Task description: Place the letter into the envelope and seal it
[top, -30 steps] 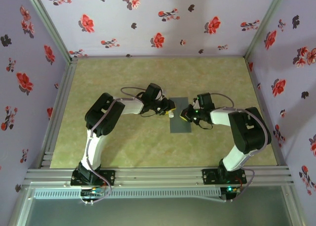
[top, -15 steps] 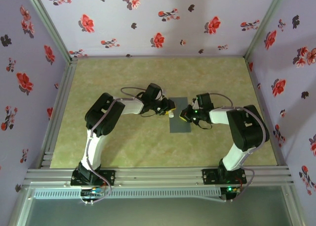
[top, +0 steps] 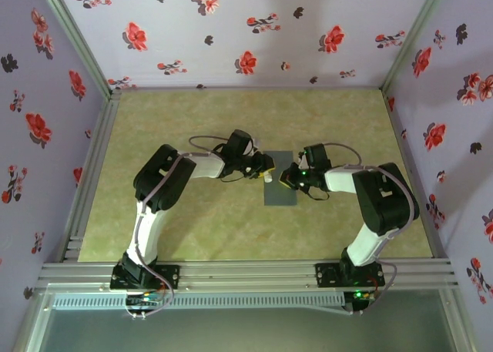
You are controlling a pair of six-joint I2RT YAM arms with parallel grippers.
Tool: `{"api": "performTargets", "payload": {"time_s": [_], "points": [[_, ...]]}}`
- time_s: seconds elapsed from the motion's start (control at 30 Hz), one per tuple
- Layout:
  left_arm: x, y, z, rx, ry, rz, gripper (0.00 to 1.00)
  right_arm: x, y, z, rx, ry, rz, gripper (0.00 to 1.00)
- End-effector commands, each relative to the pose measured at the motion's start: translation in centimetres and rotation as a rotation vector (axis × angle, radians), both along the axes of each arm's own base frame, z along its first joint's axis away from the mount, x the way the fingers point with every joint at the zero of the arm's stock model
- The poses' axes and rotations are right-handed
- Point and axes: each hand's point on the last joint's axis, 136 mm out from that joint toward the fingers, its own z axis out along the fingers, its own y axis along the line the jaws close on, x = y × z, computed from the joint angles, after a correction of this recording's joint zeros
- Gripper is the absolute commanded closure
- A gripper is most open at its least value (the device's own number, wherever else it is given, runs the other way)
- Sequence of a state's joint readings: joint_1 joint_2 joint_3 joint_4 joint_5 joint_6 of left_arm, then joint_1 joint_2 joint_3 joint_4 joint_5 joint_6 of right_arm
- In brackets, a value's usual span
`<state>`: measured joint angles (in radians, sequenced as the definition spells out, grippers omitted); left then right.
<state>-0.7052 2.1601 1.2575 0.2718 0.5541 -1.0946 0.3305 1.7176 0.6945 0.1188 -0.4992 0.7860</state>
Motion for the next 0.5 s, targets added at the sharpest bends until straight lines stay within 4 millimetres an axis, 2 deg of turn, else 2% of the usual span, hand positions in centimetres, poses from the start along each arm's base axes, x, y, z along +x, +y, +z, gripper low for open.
{"api": "performTargets", "payload": {"time_s": [0.0, 0.27, 0.37, 0.47], "points": [[-2.5, -0.2, -5.4, 0.090, 0.064, -0.026, 1.00, -8.1, -5.2, -9.3, -0.335, 0.322, -0.017, 1.00], [-2.6, -0.1, -5.6, 0.087, 0.063, -0.025, 1.00, -9.5, -5.6, -10.3, -0.363, 0.361, -0.014, 1.00], [-2.7, 0.0, -5.8, 0.089, 0.067, -0.023, 1.00, -9.2, -5.2, -9.8, -0.339, 0.344, -0.016, 1.00], [-2.7, 0.0, -5.8, 0.091, 0.067, -0.023, 1.00, -8.0, -4.7, -8.2, -0.317, 0.300, -0.022, 1.00]]}}
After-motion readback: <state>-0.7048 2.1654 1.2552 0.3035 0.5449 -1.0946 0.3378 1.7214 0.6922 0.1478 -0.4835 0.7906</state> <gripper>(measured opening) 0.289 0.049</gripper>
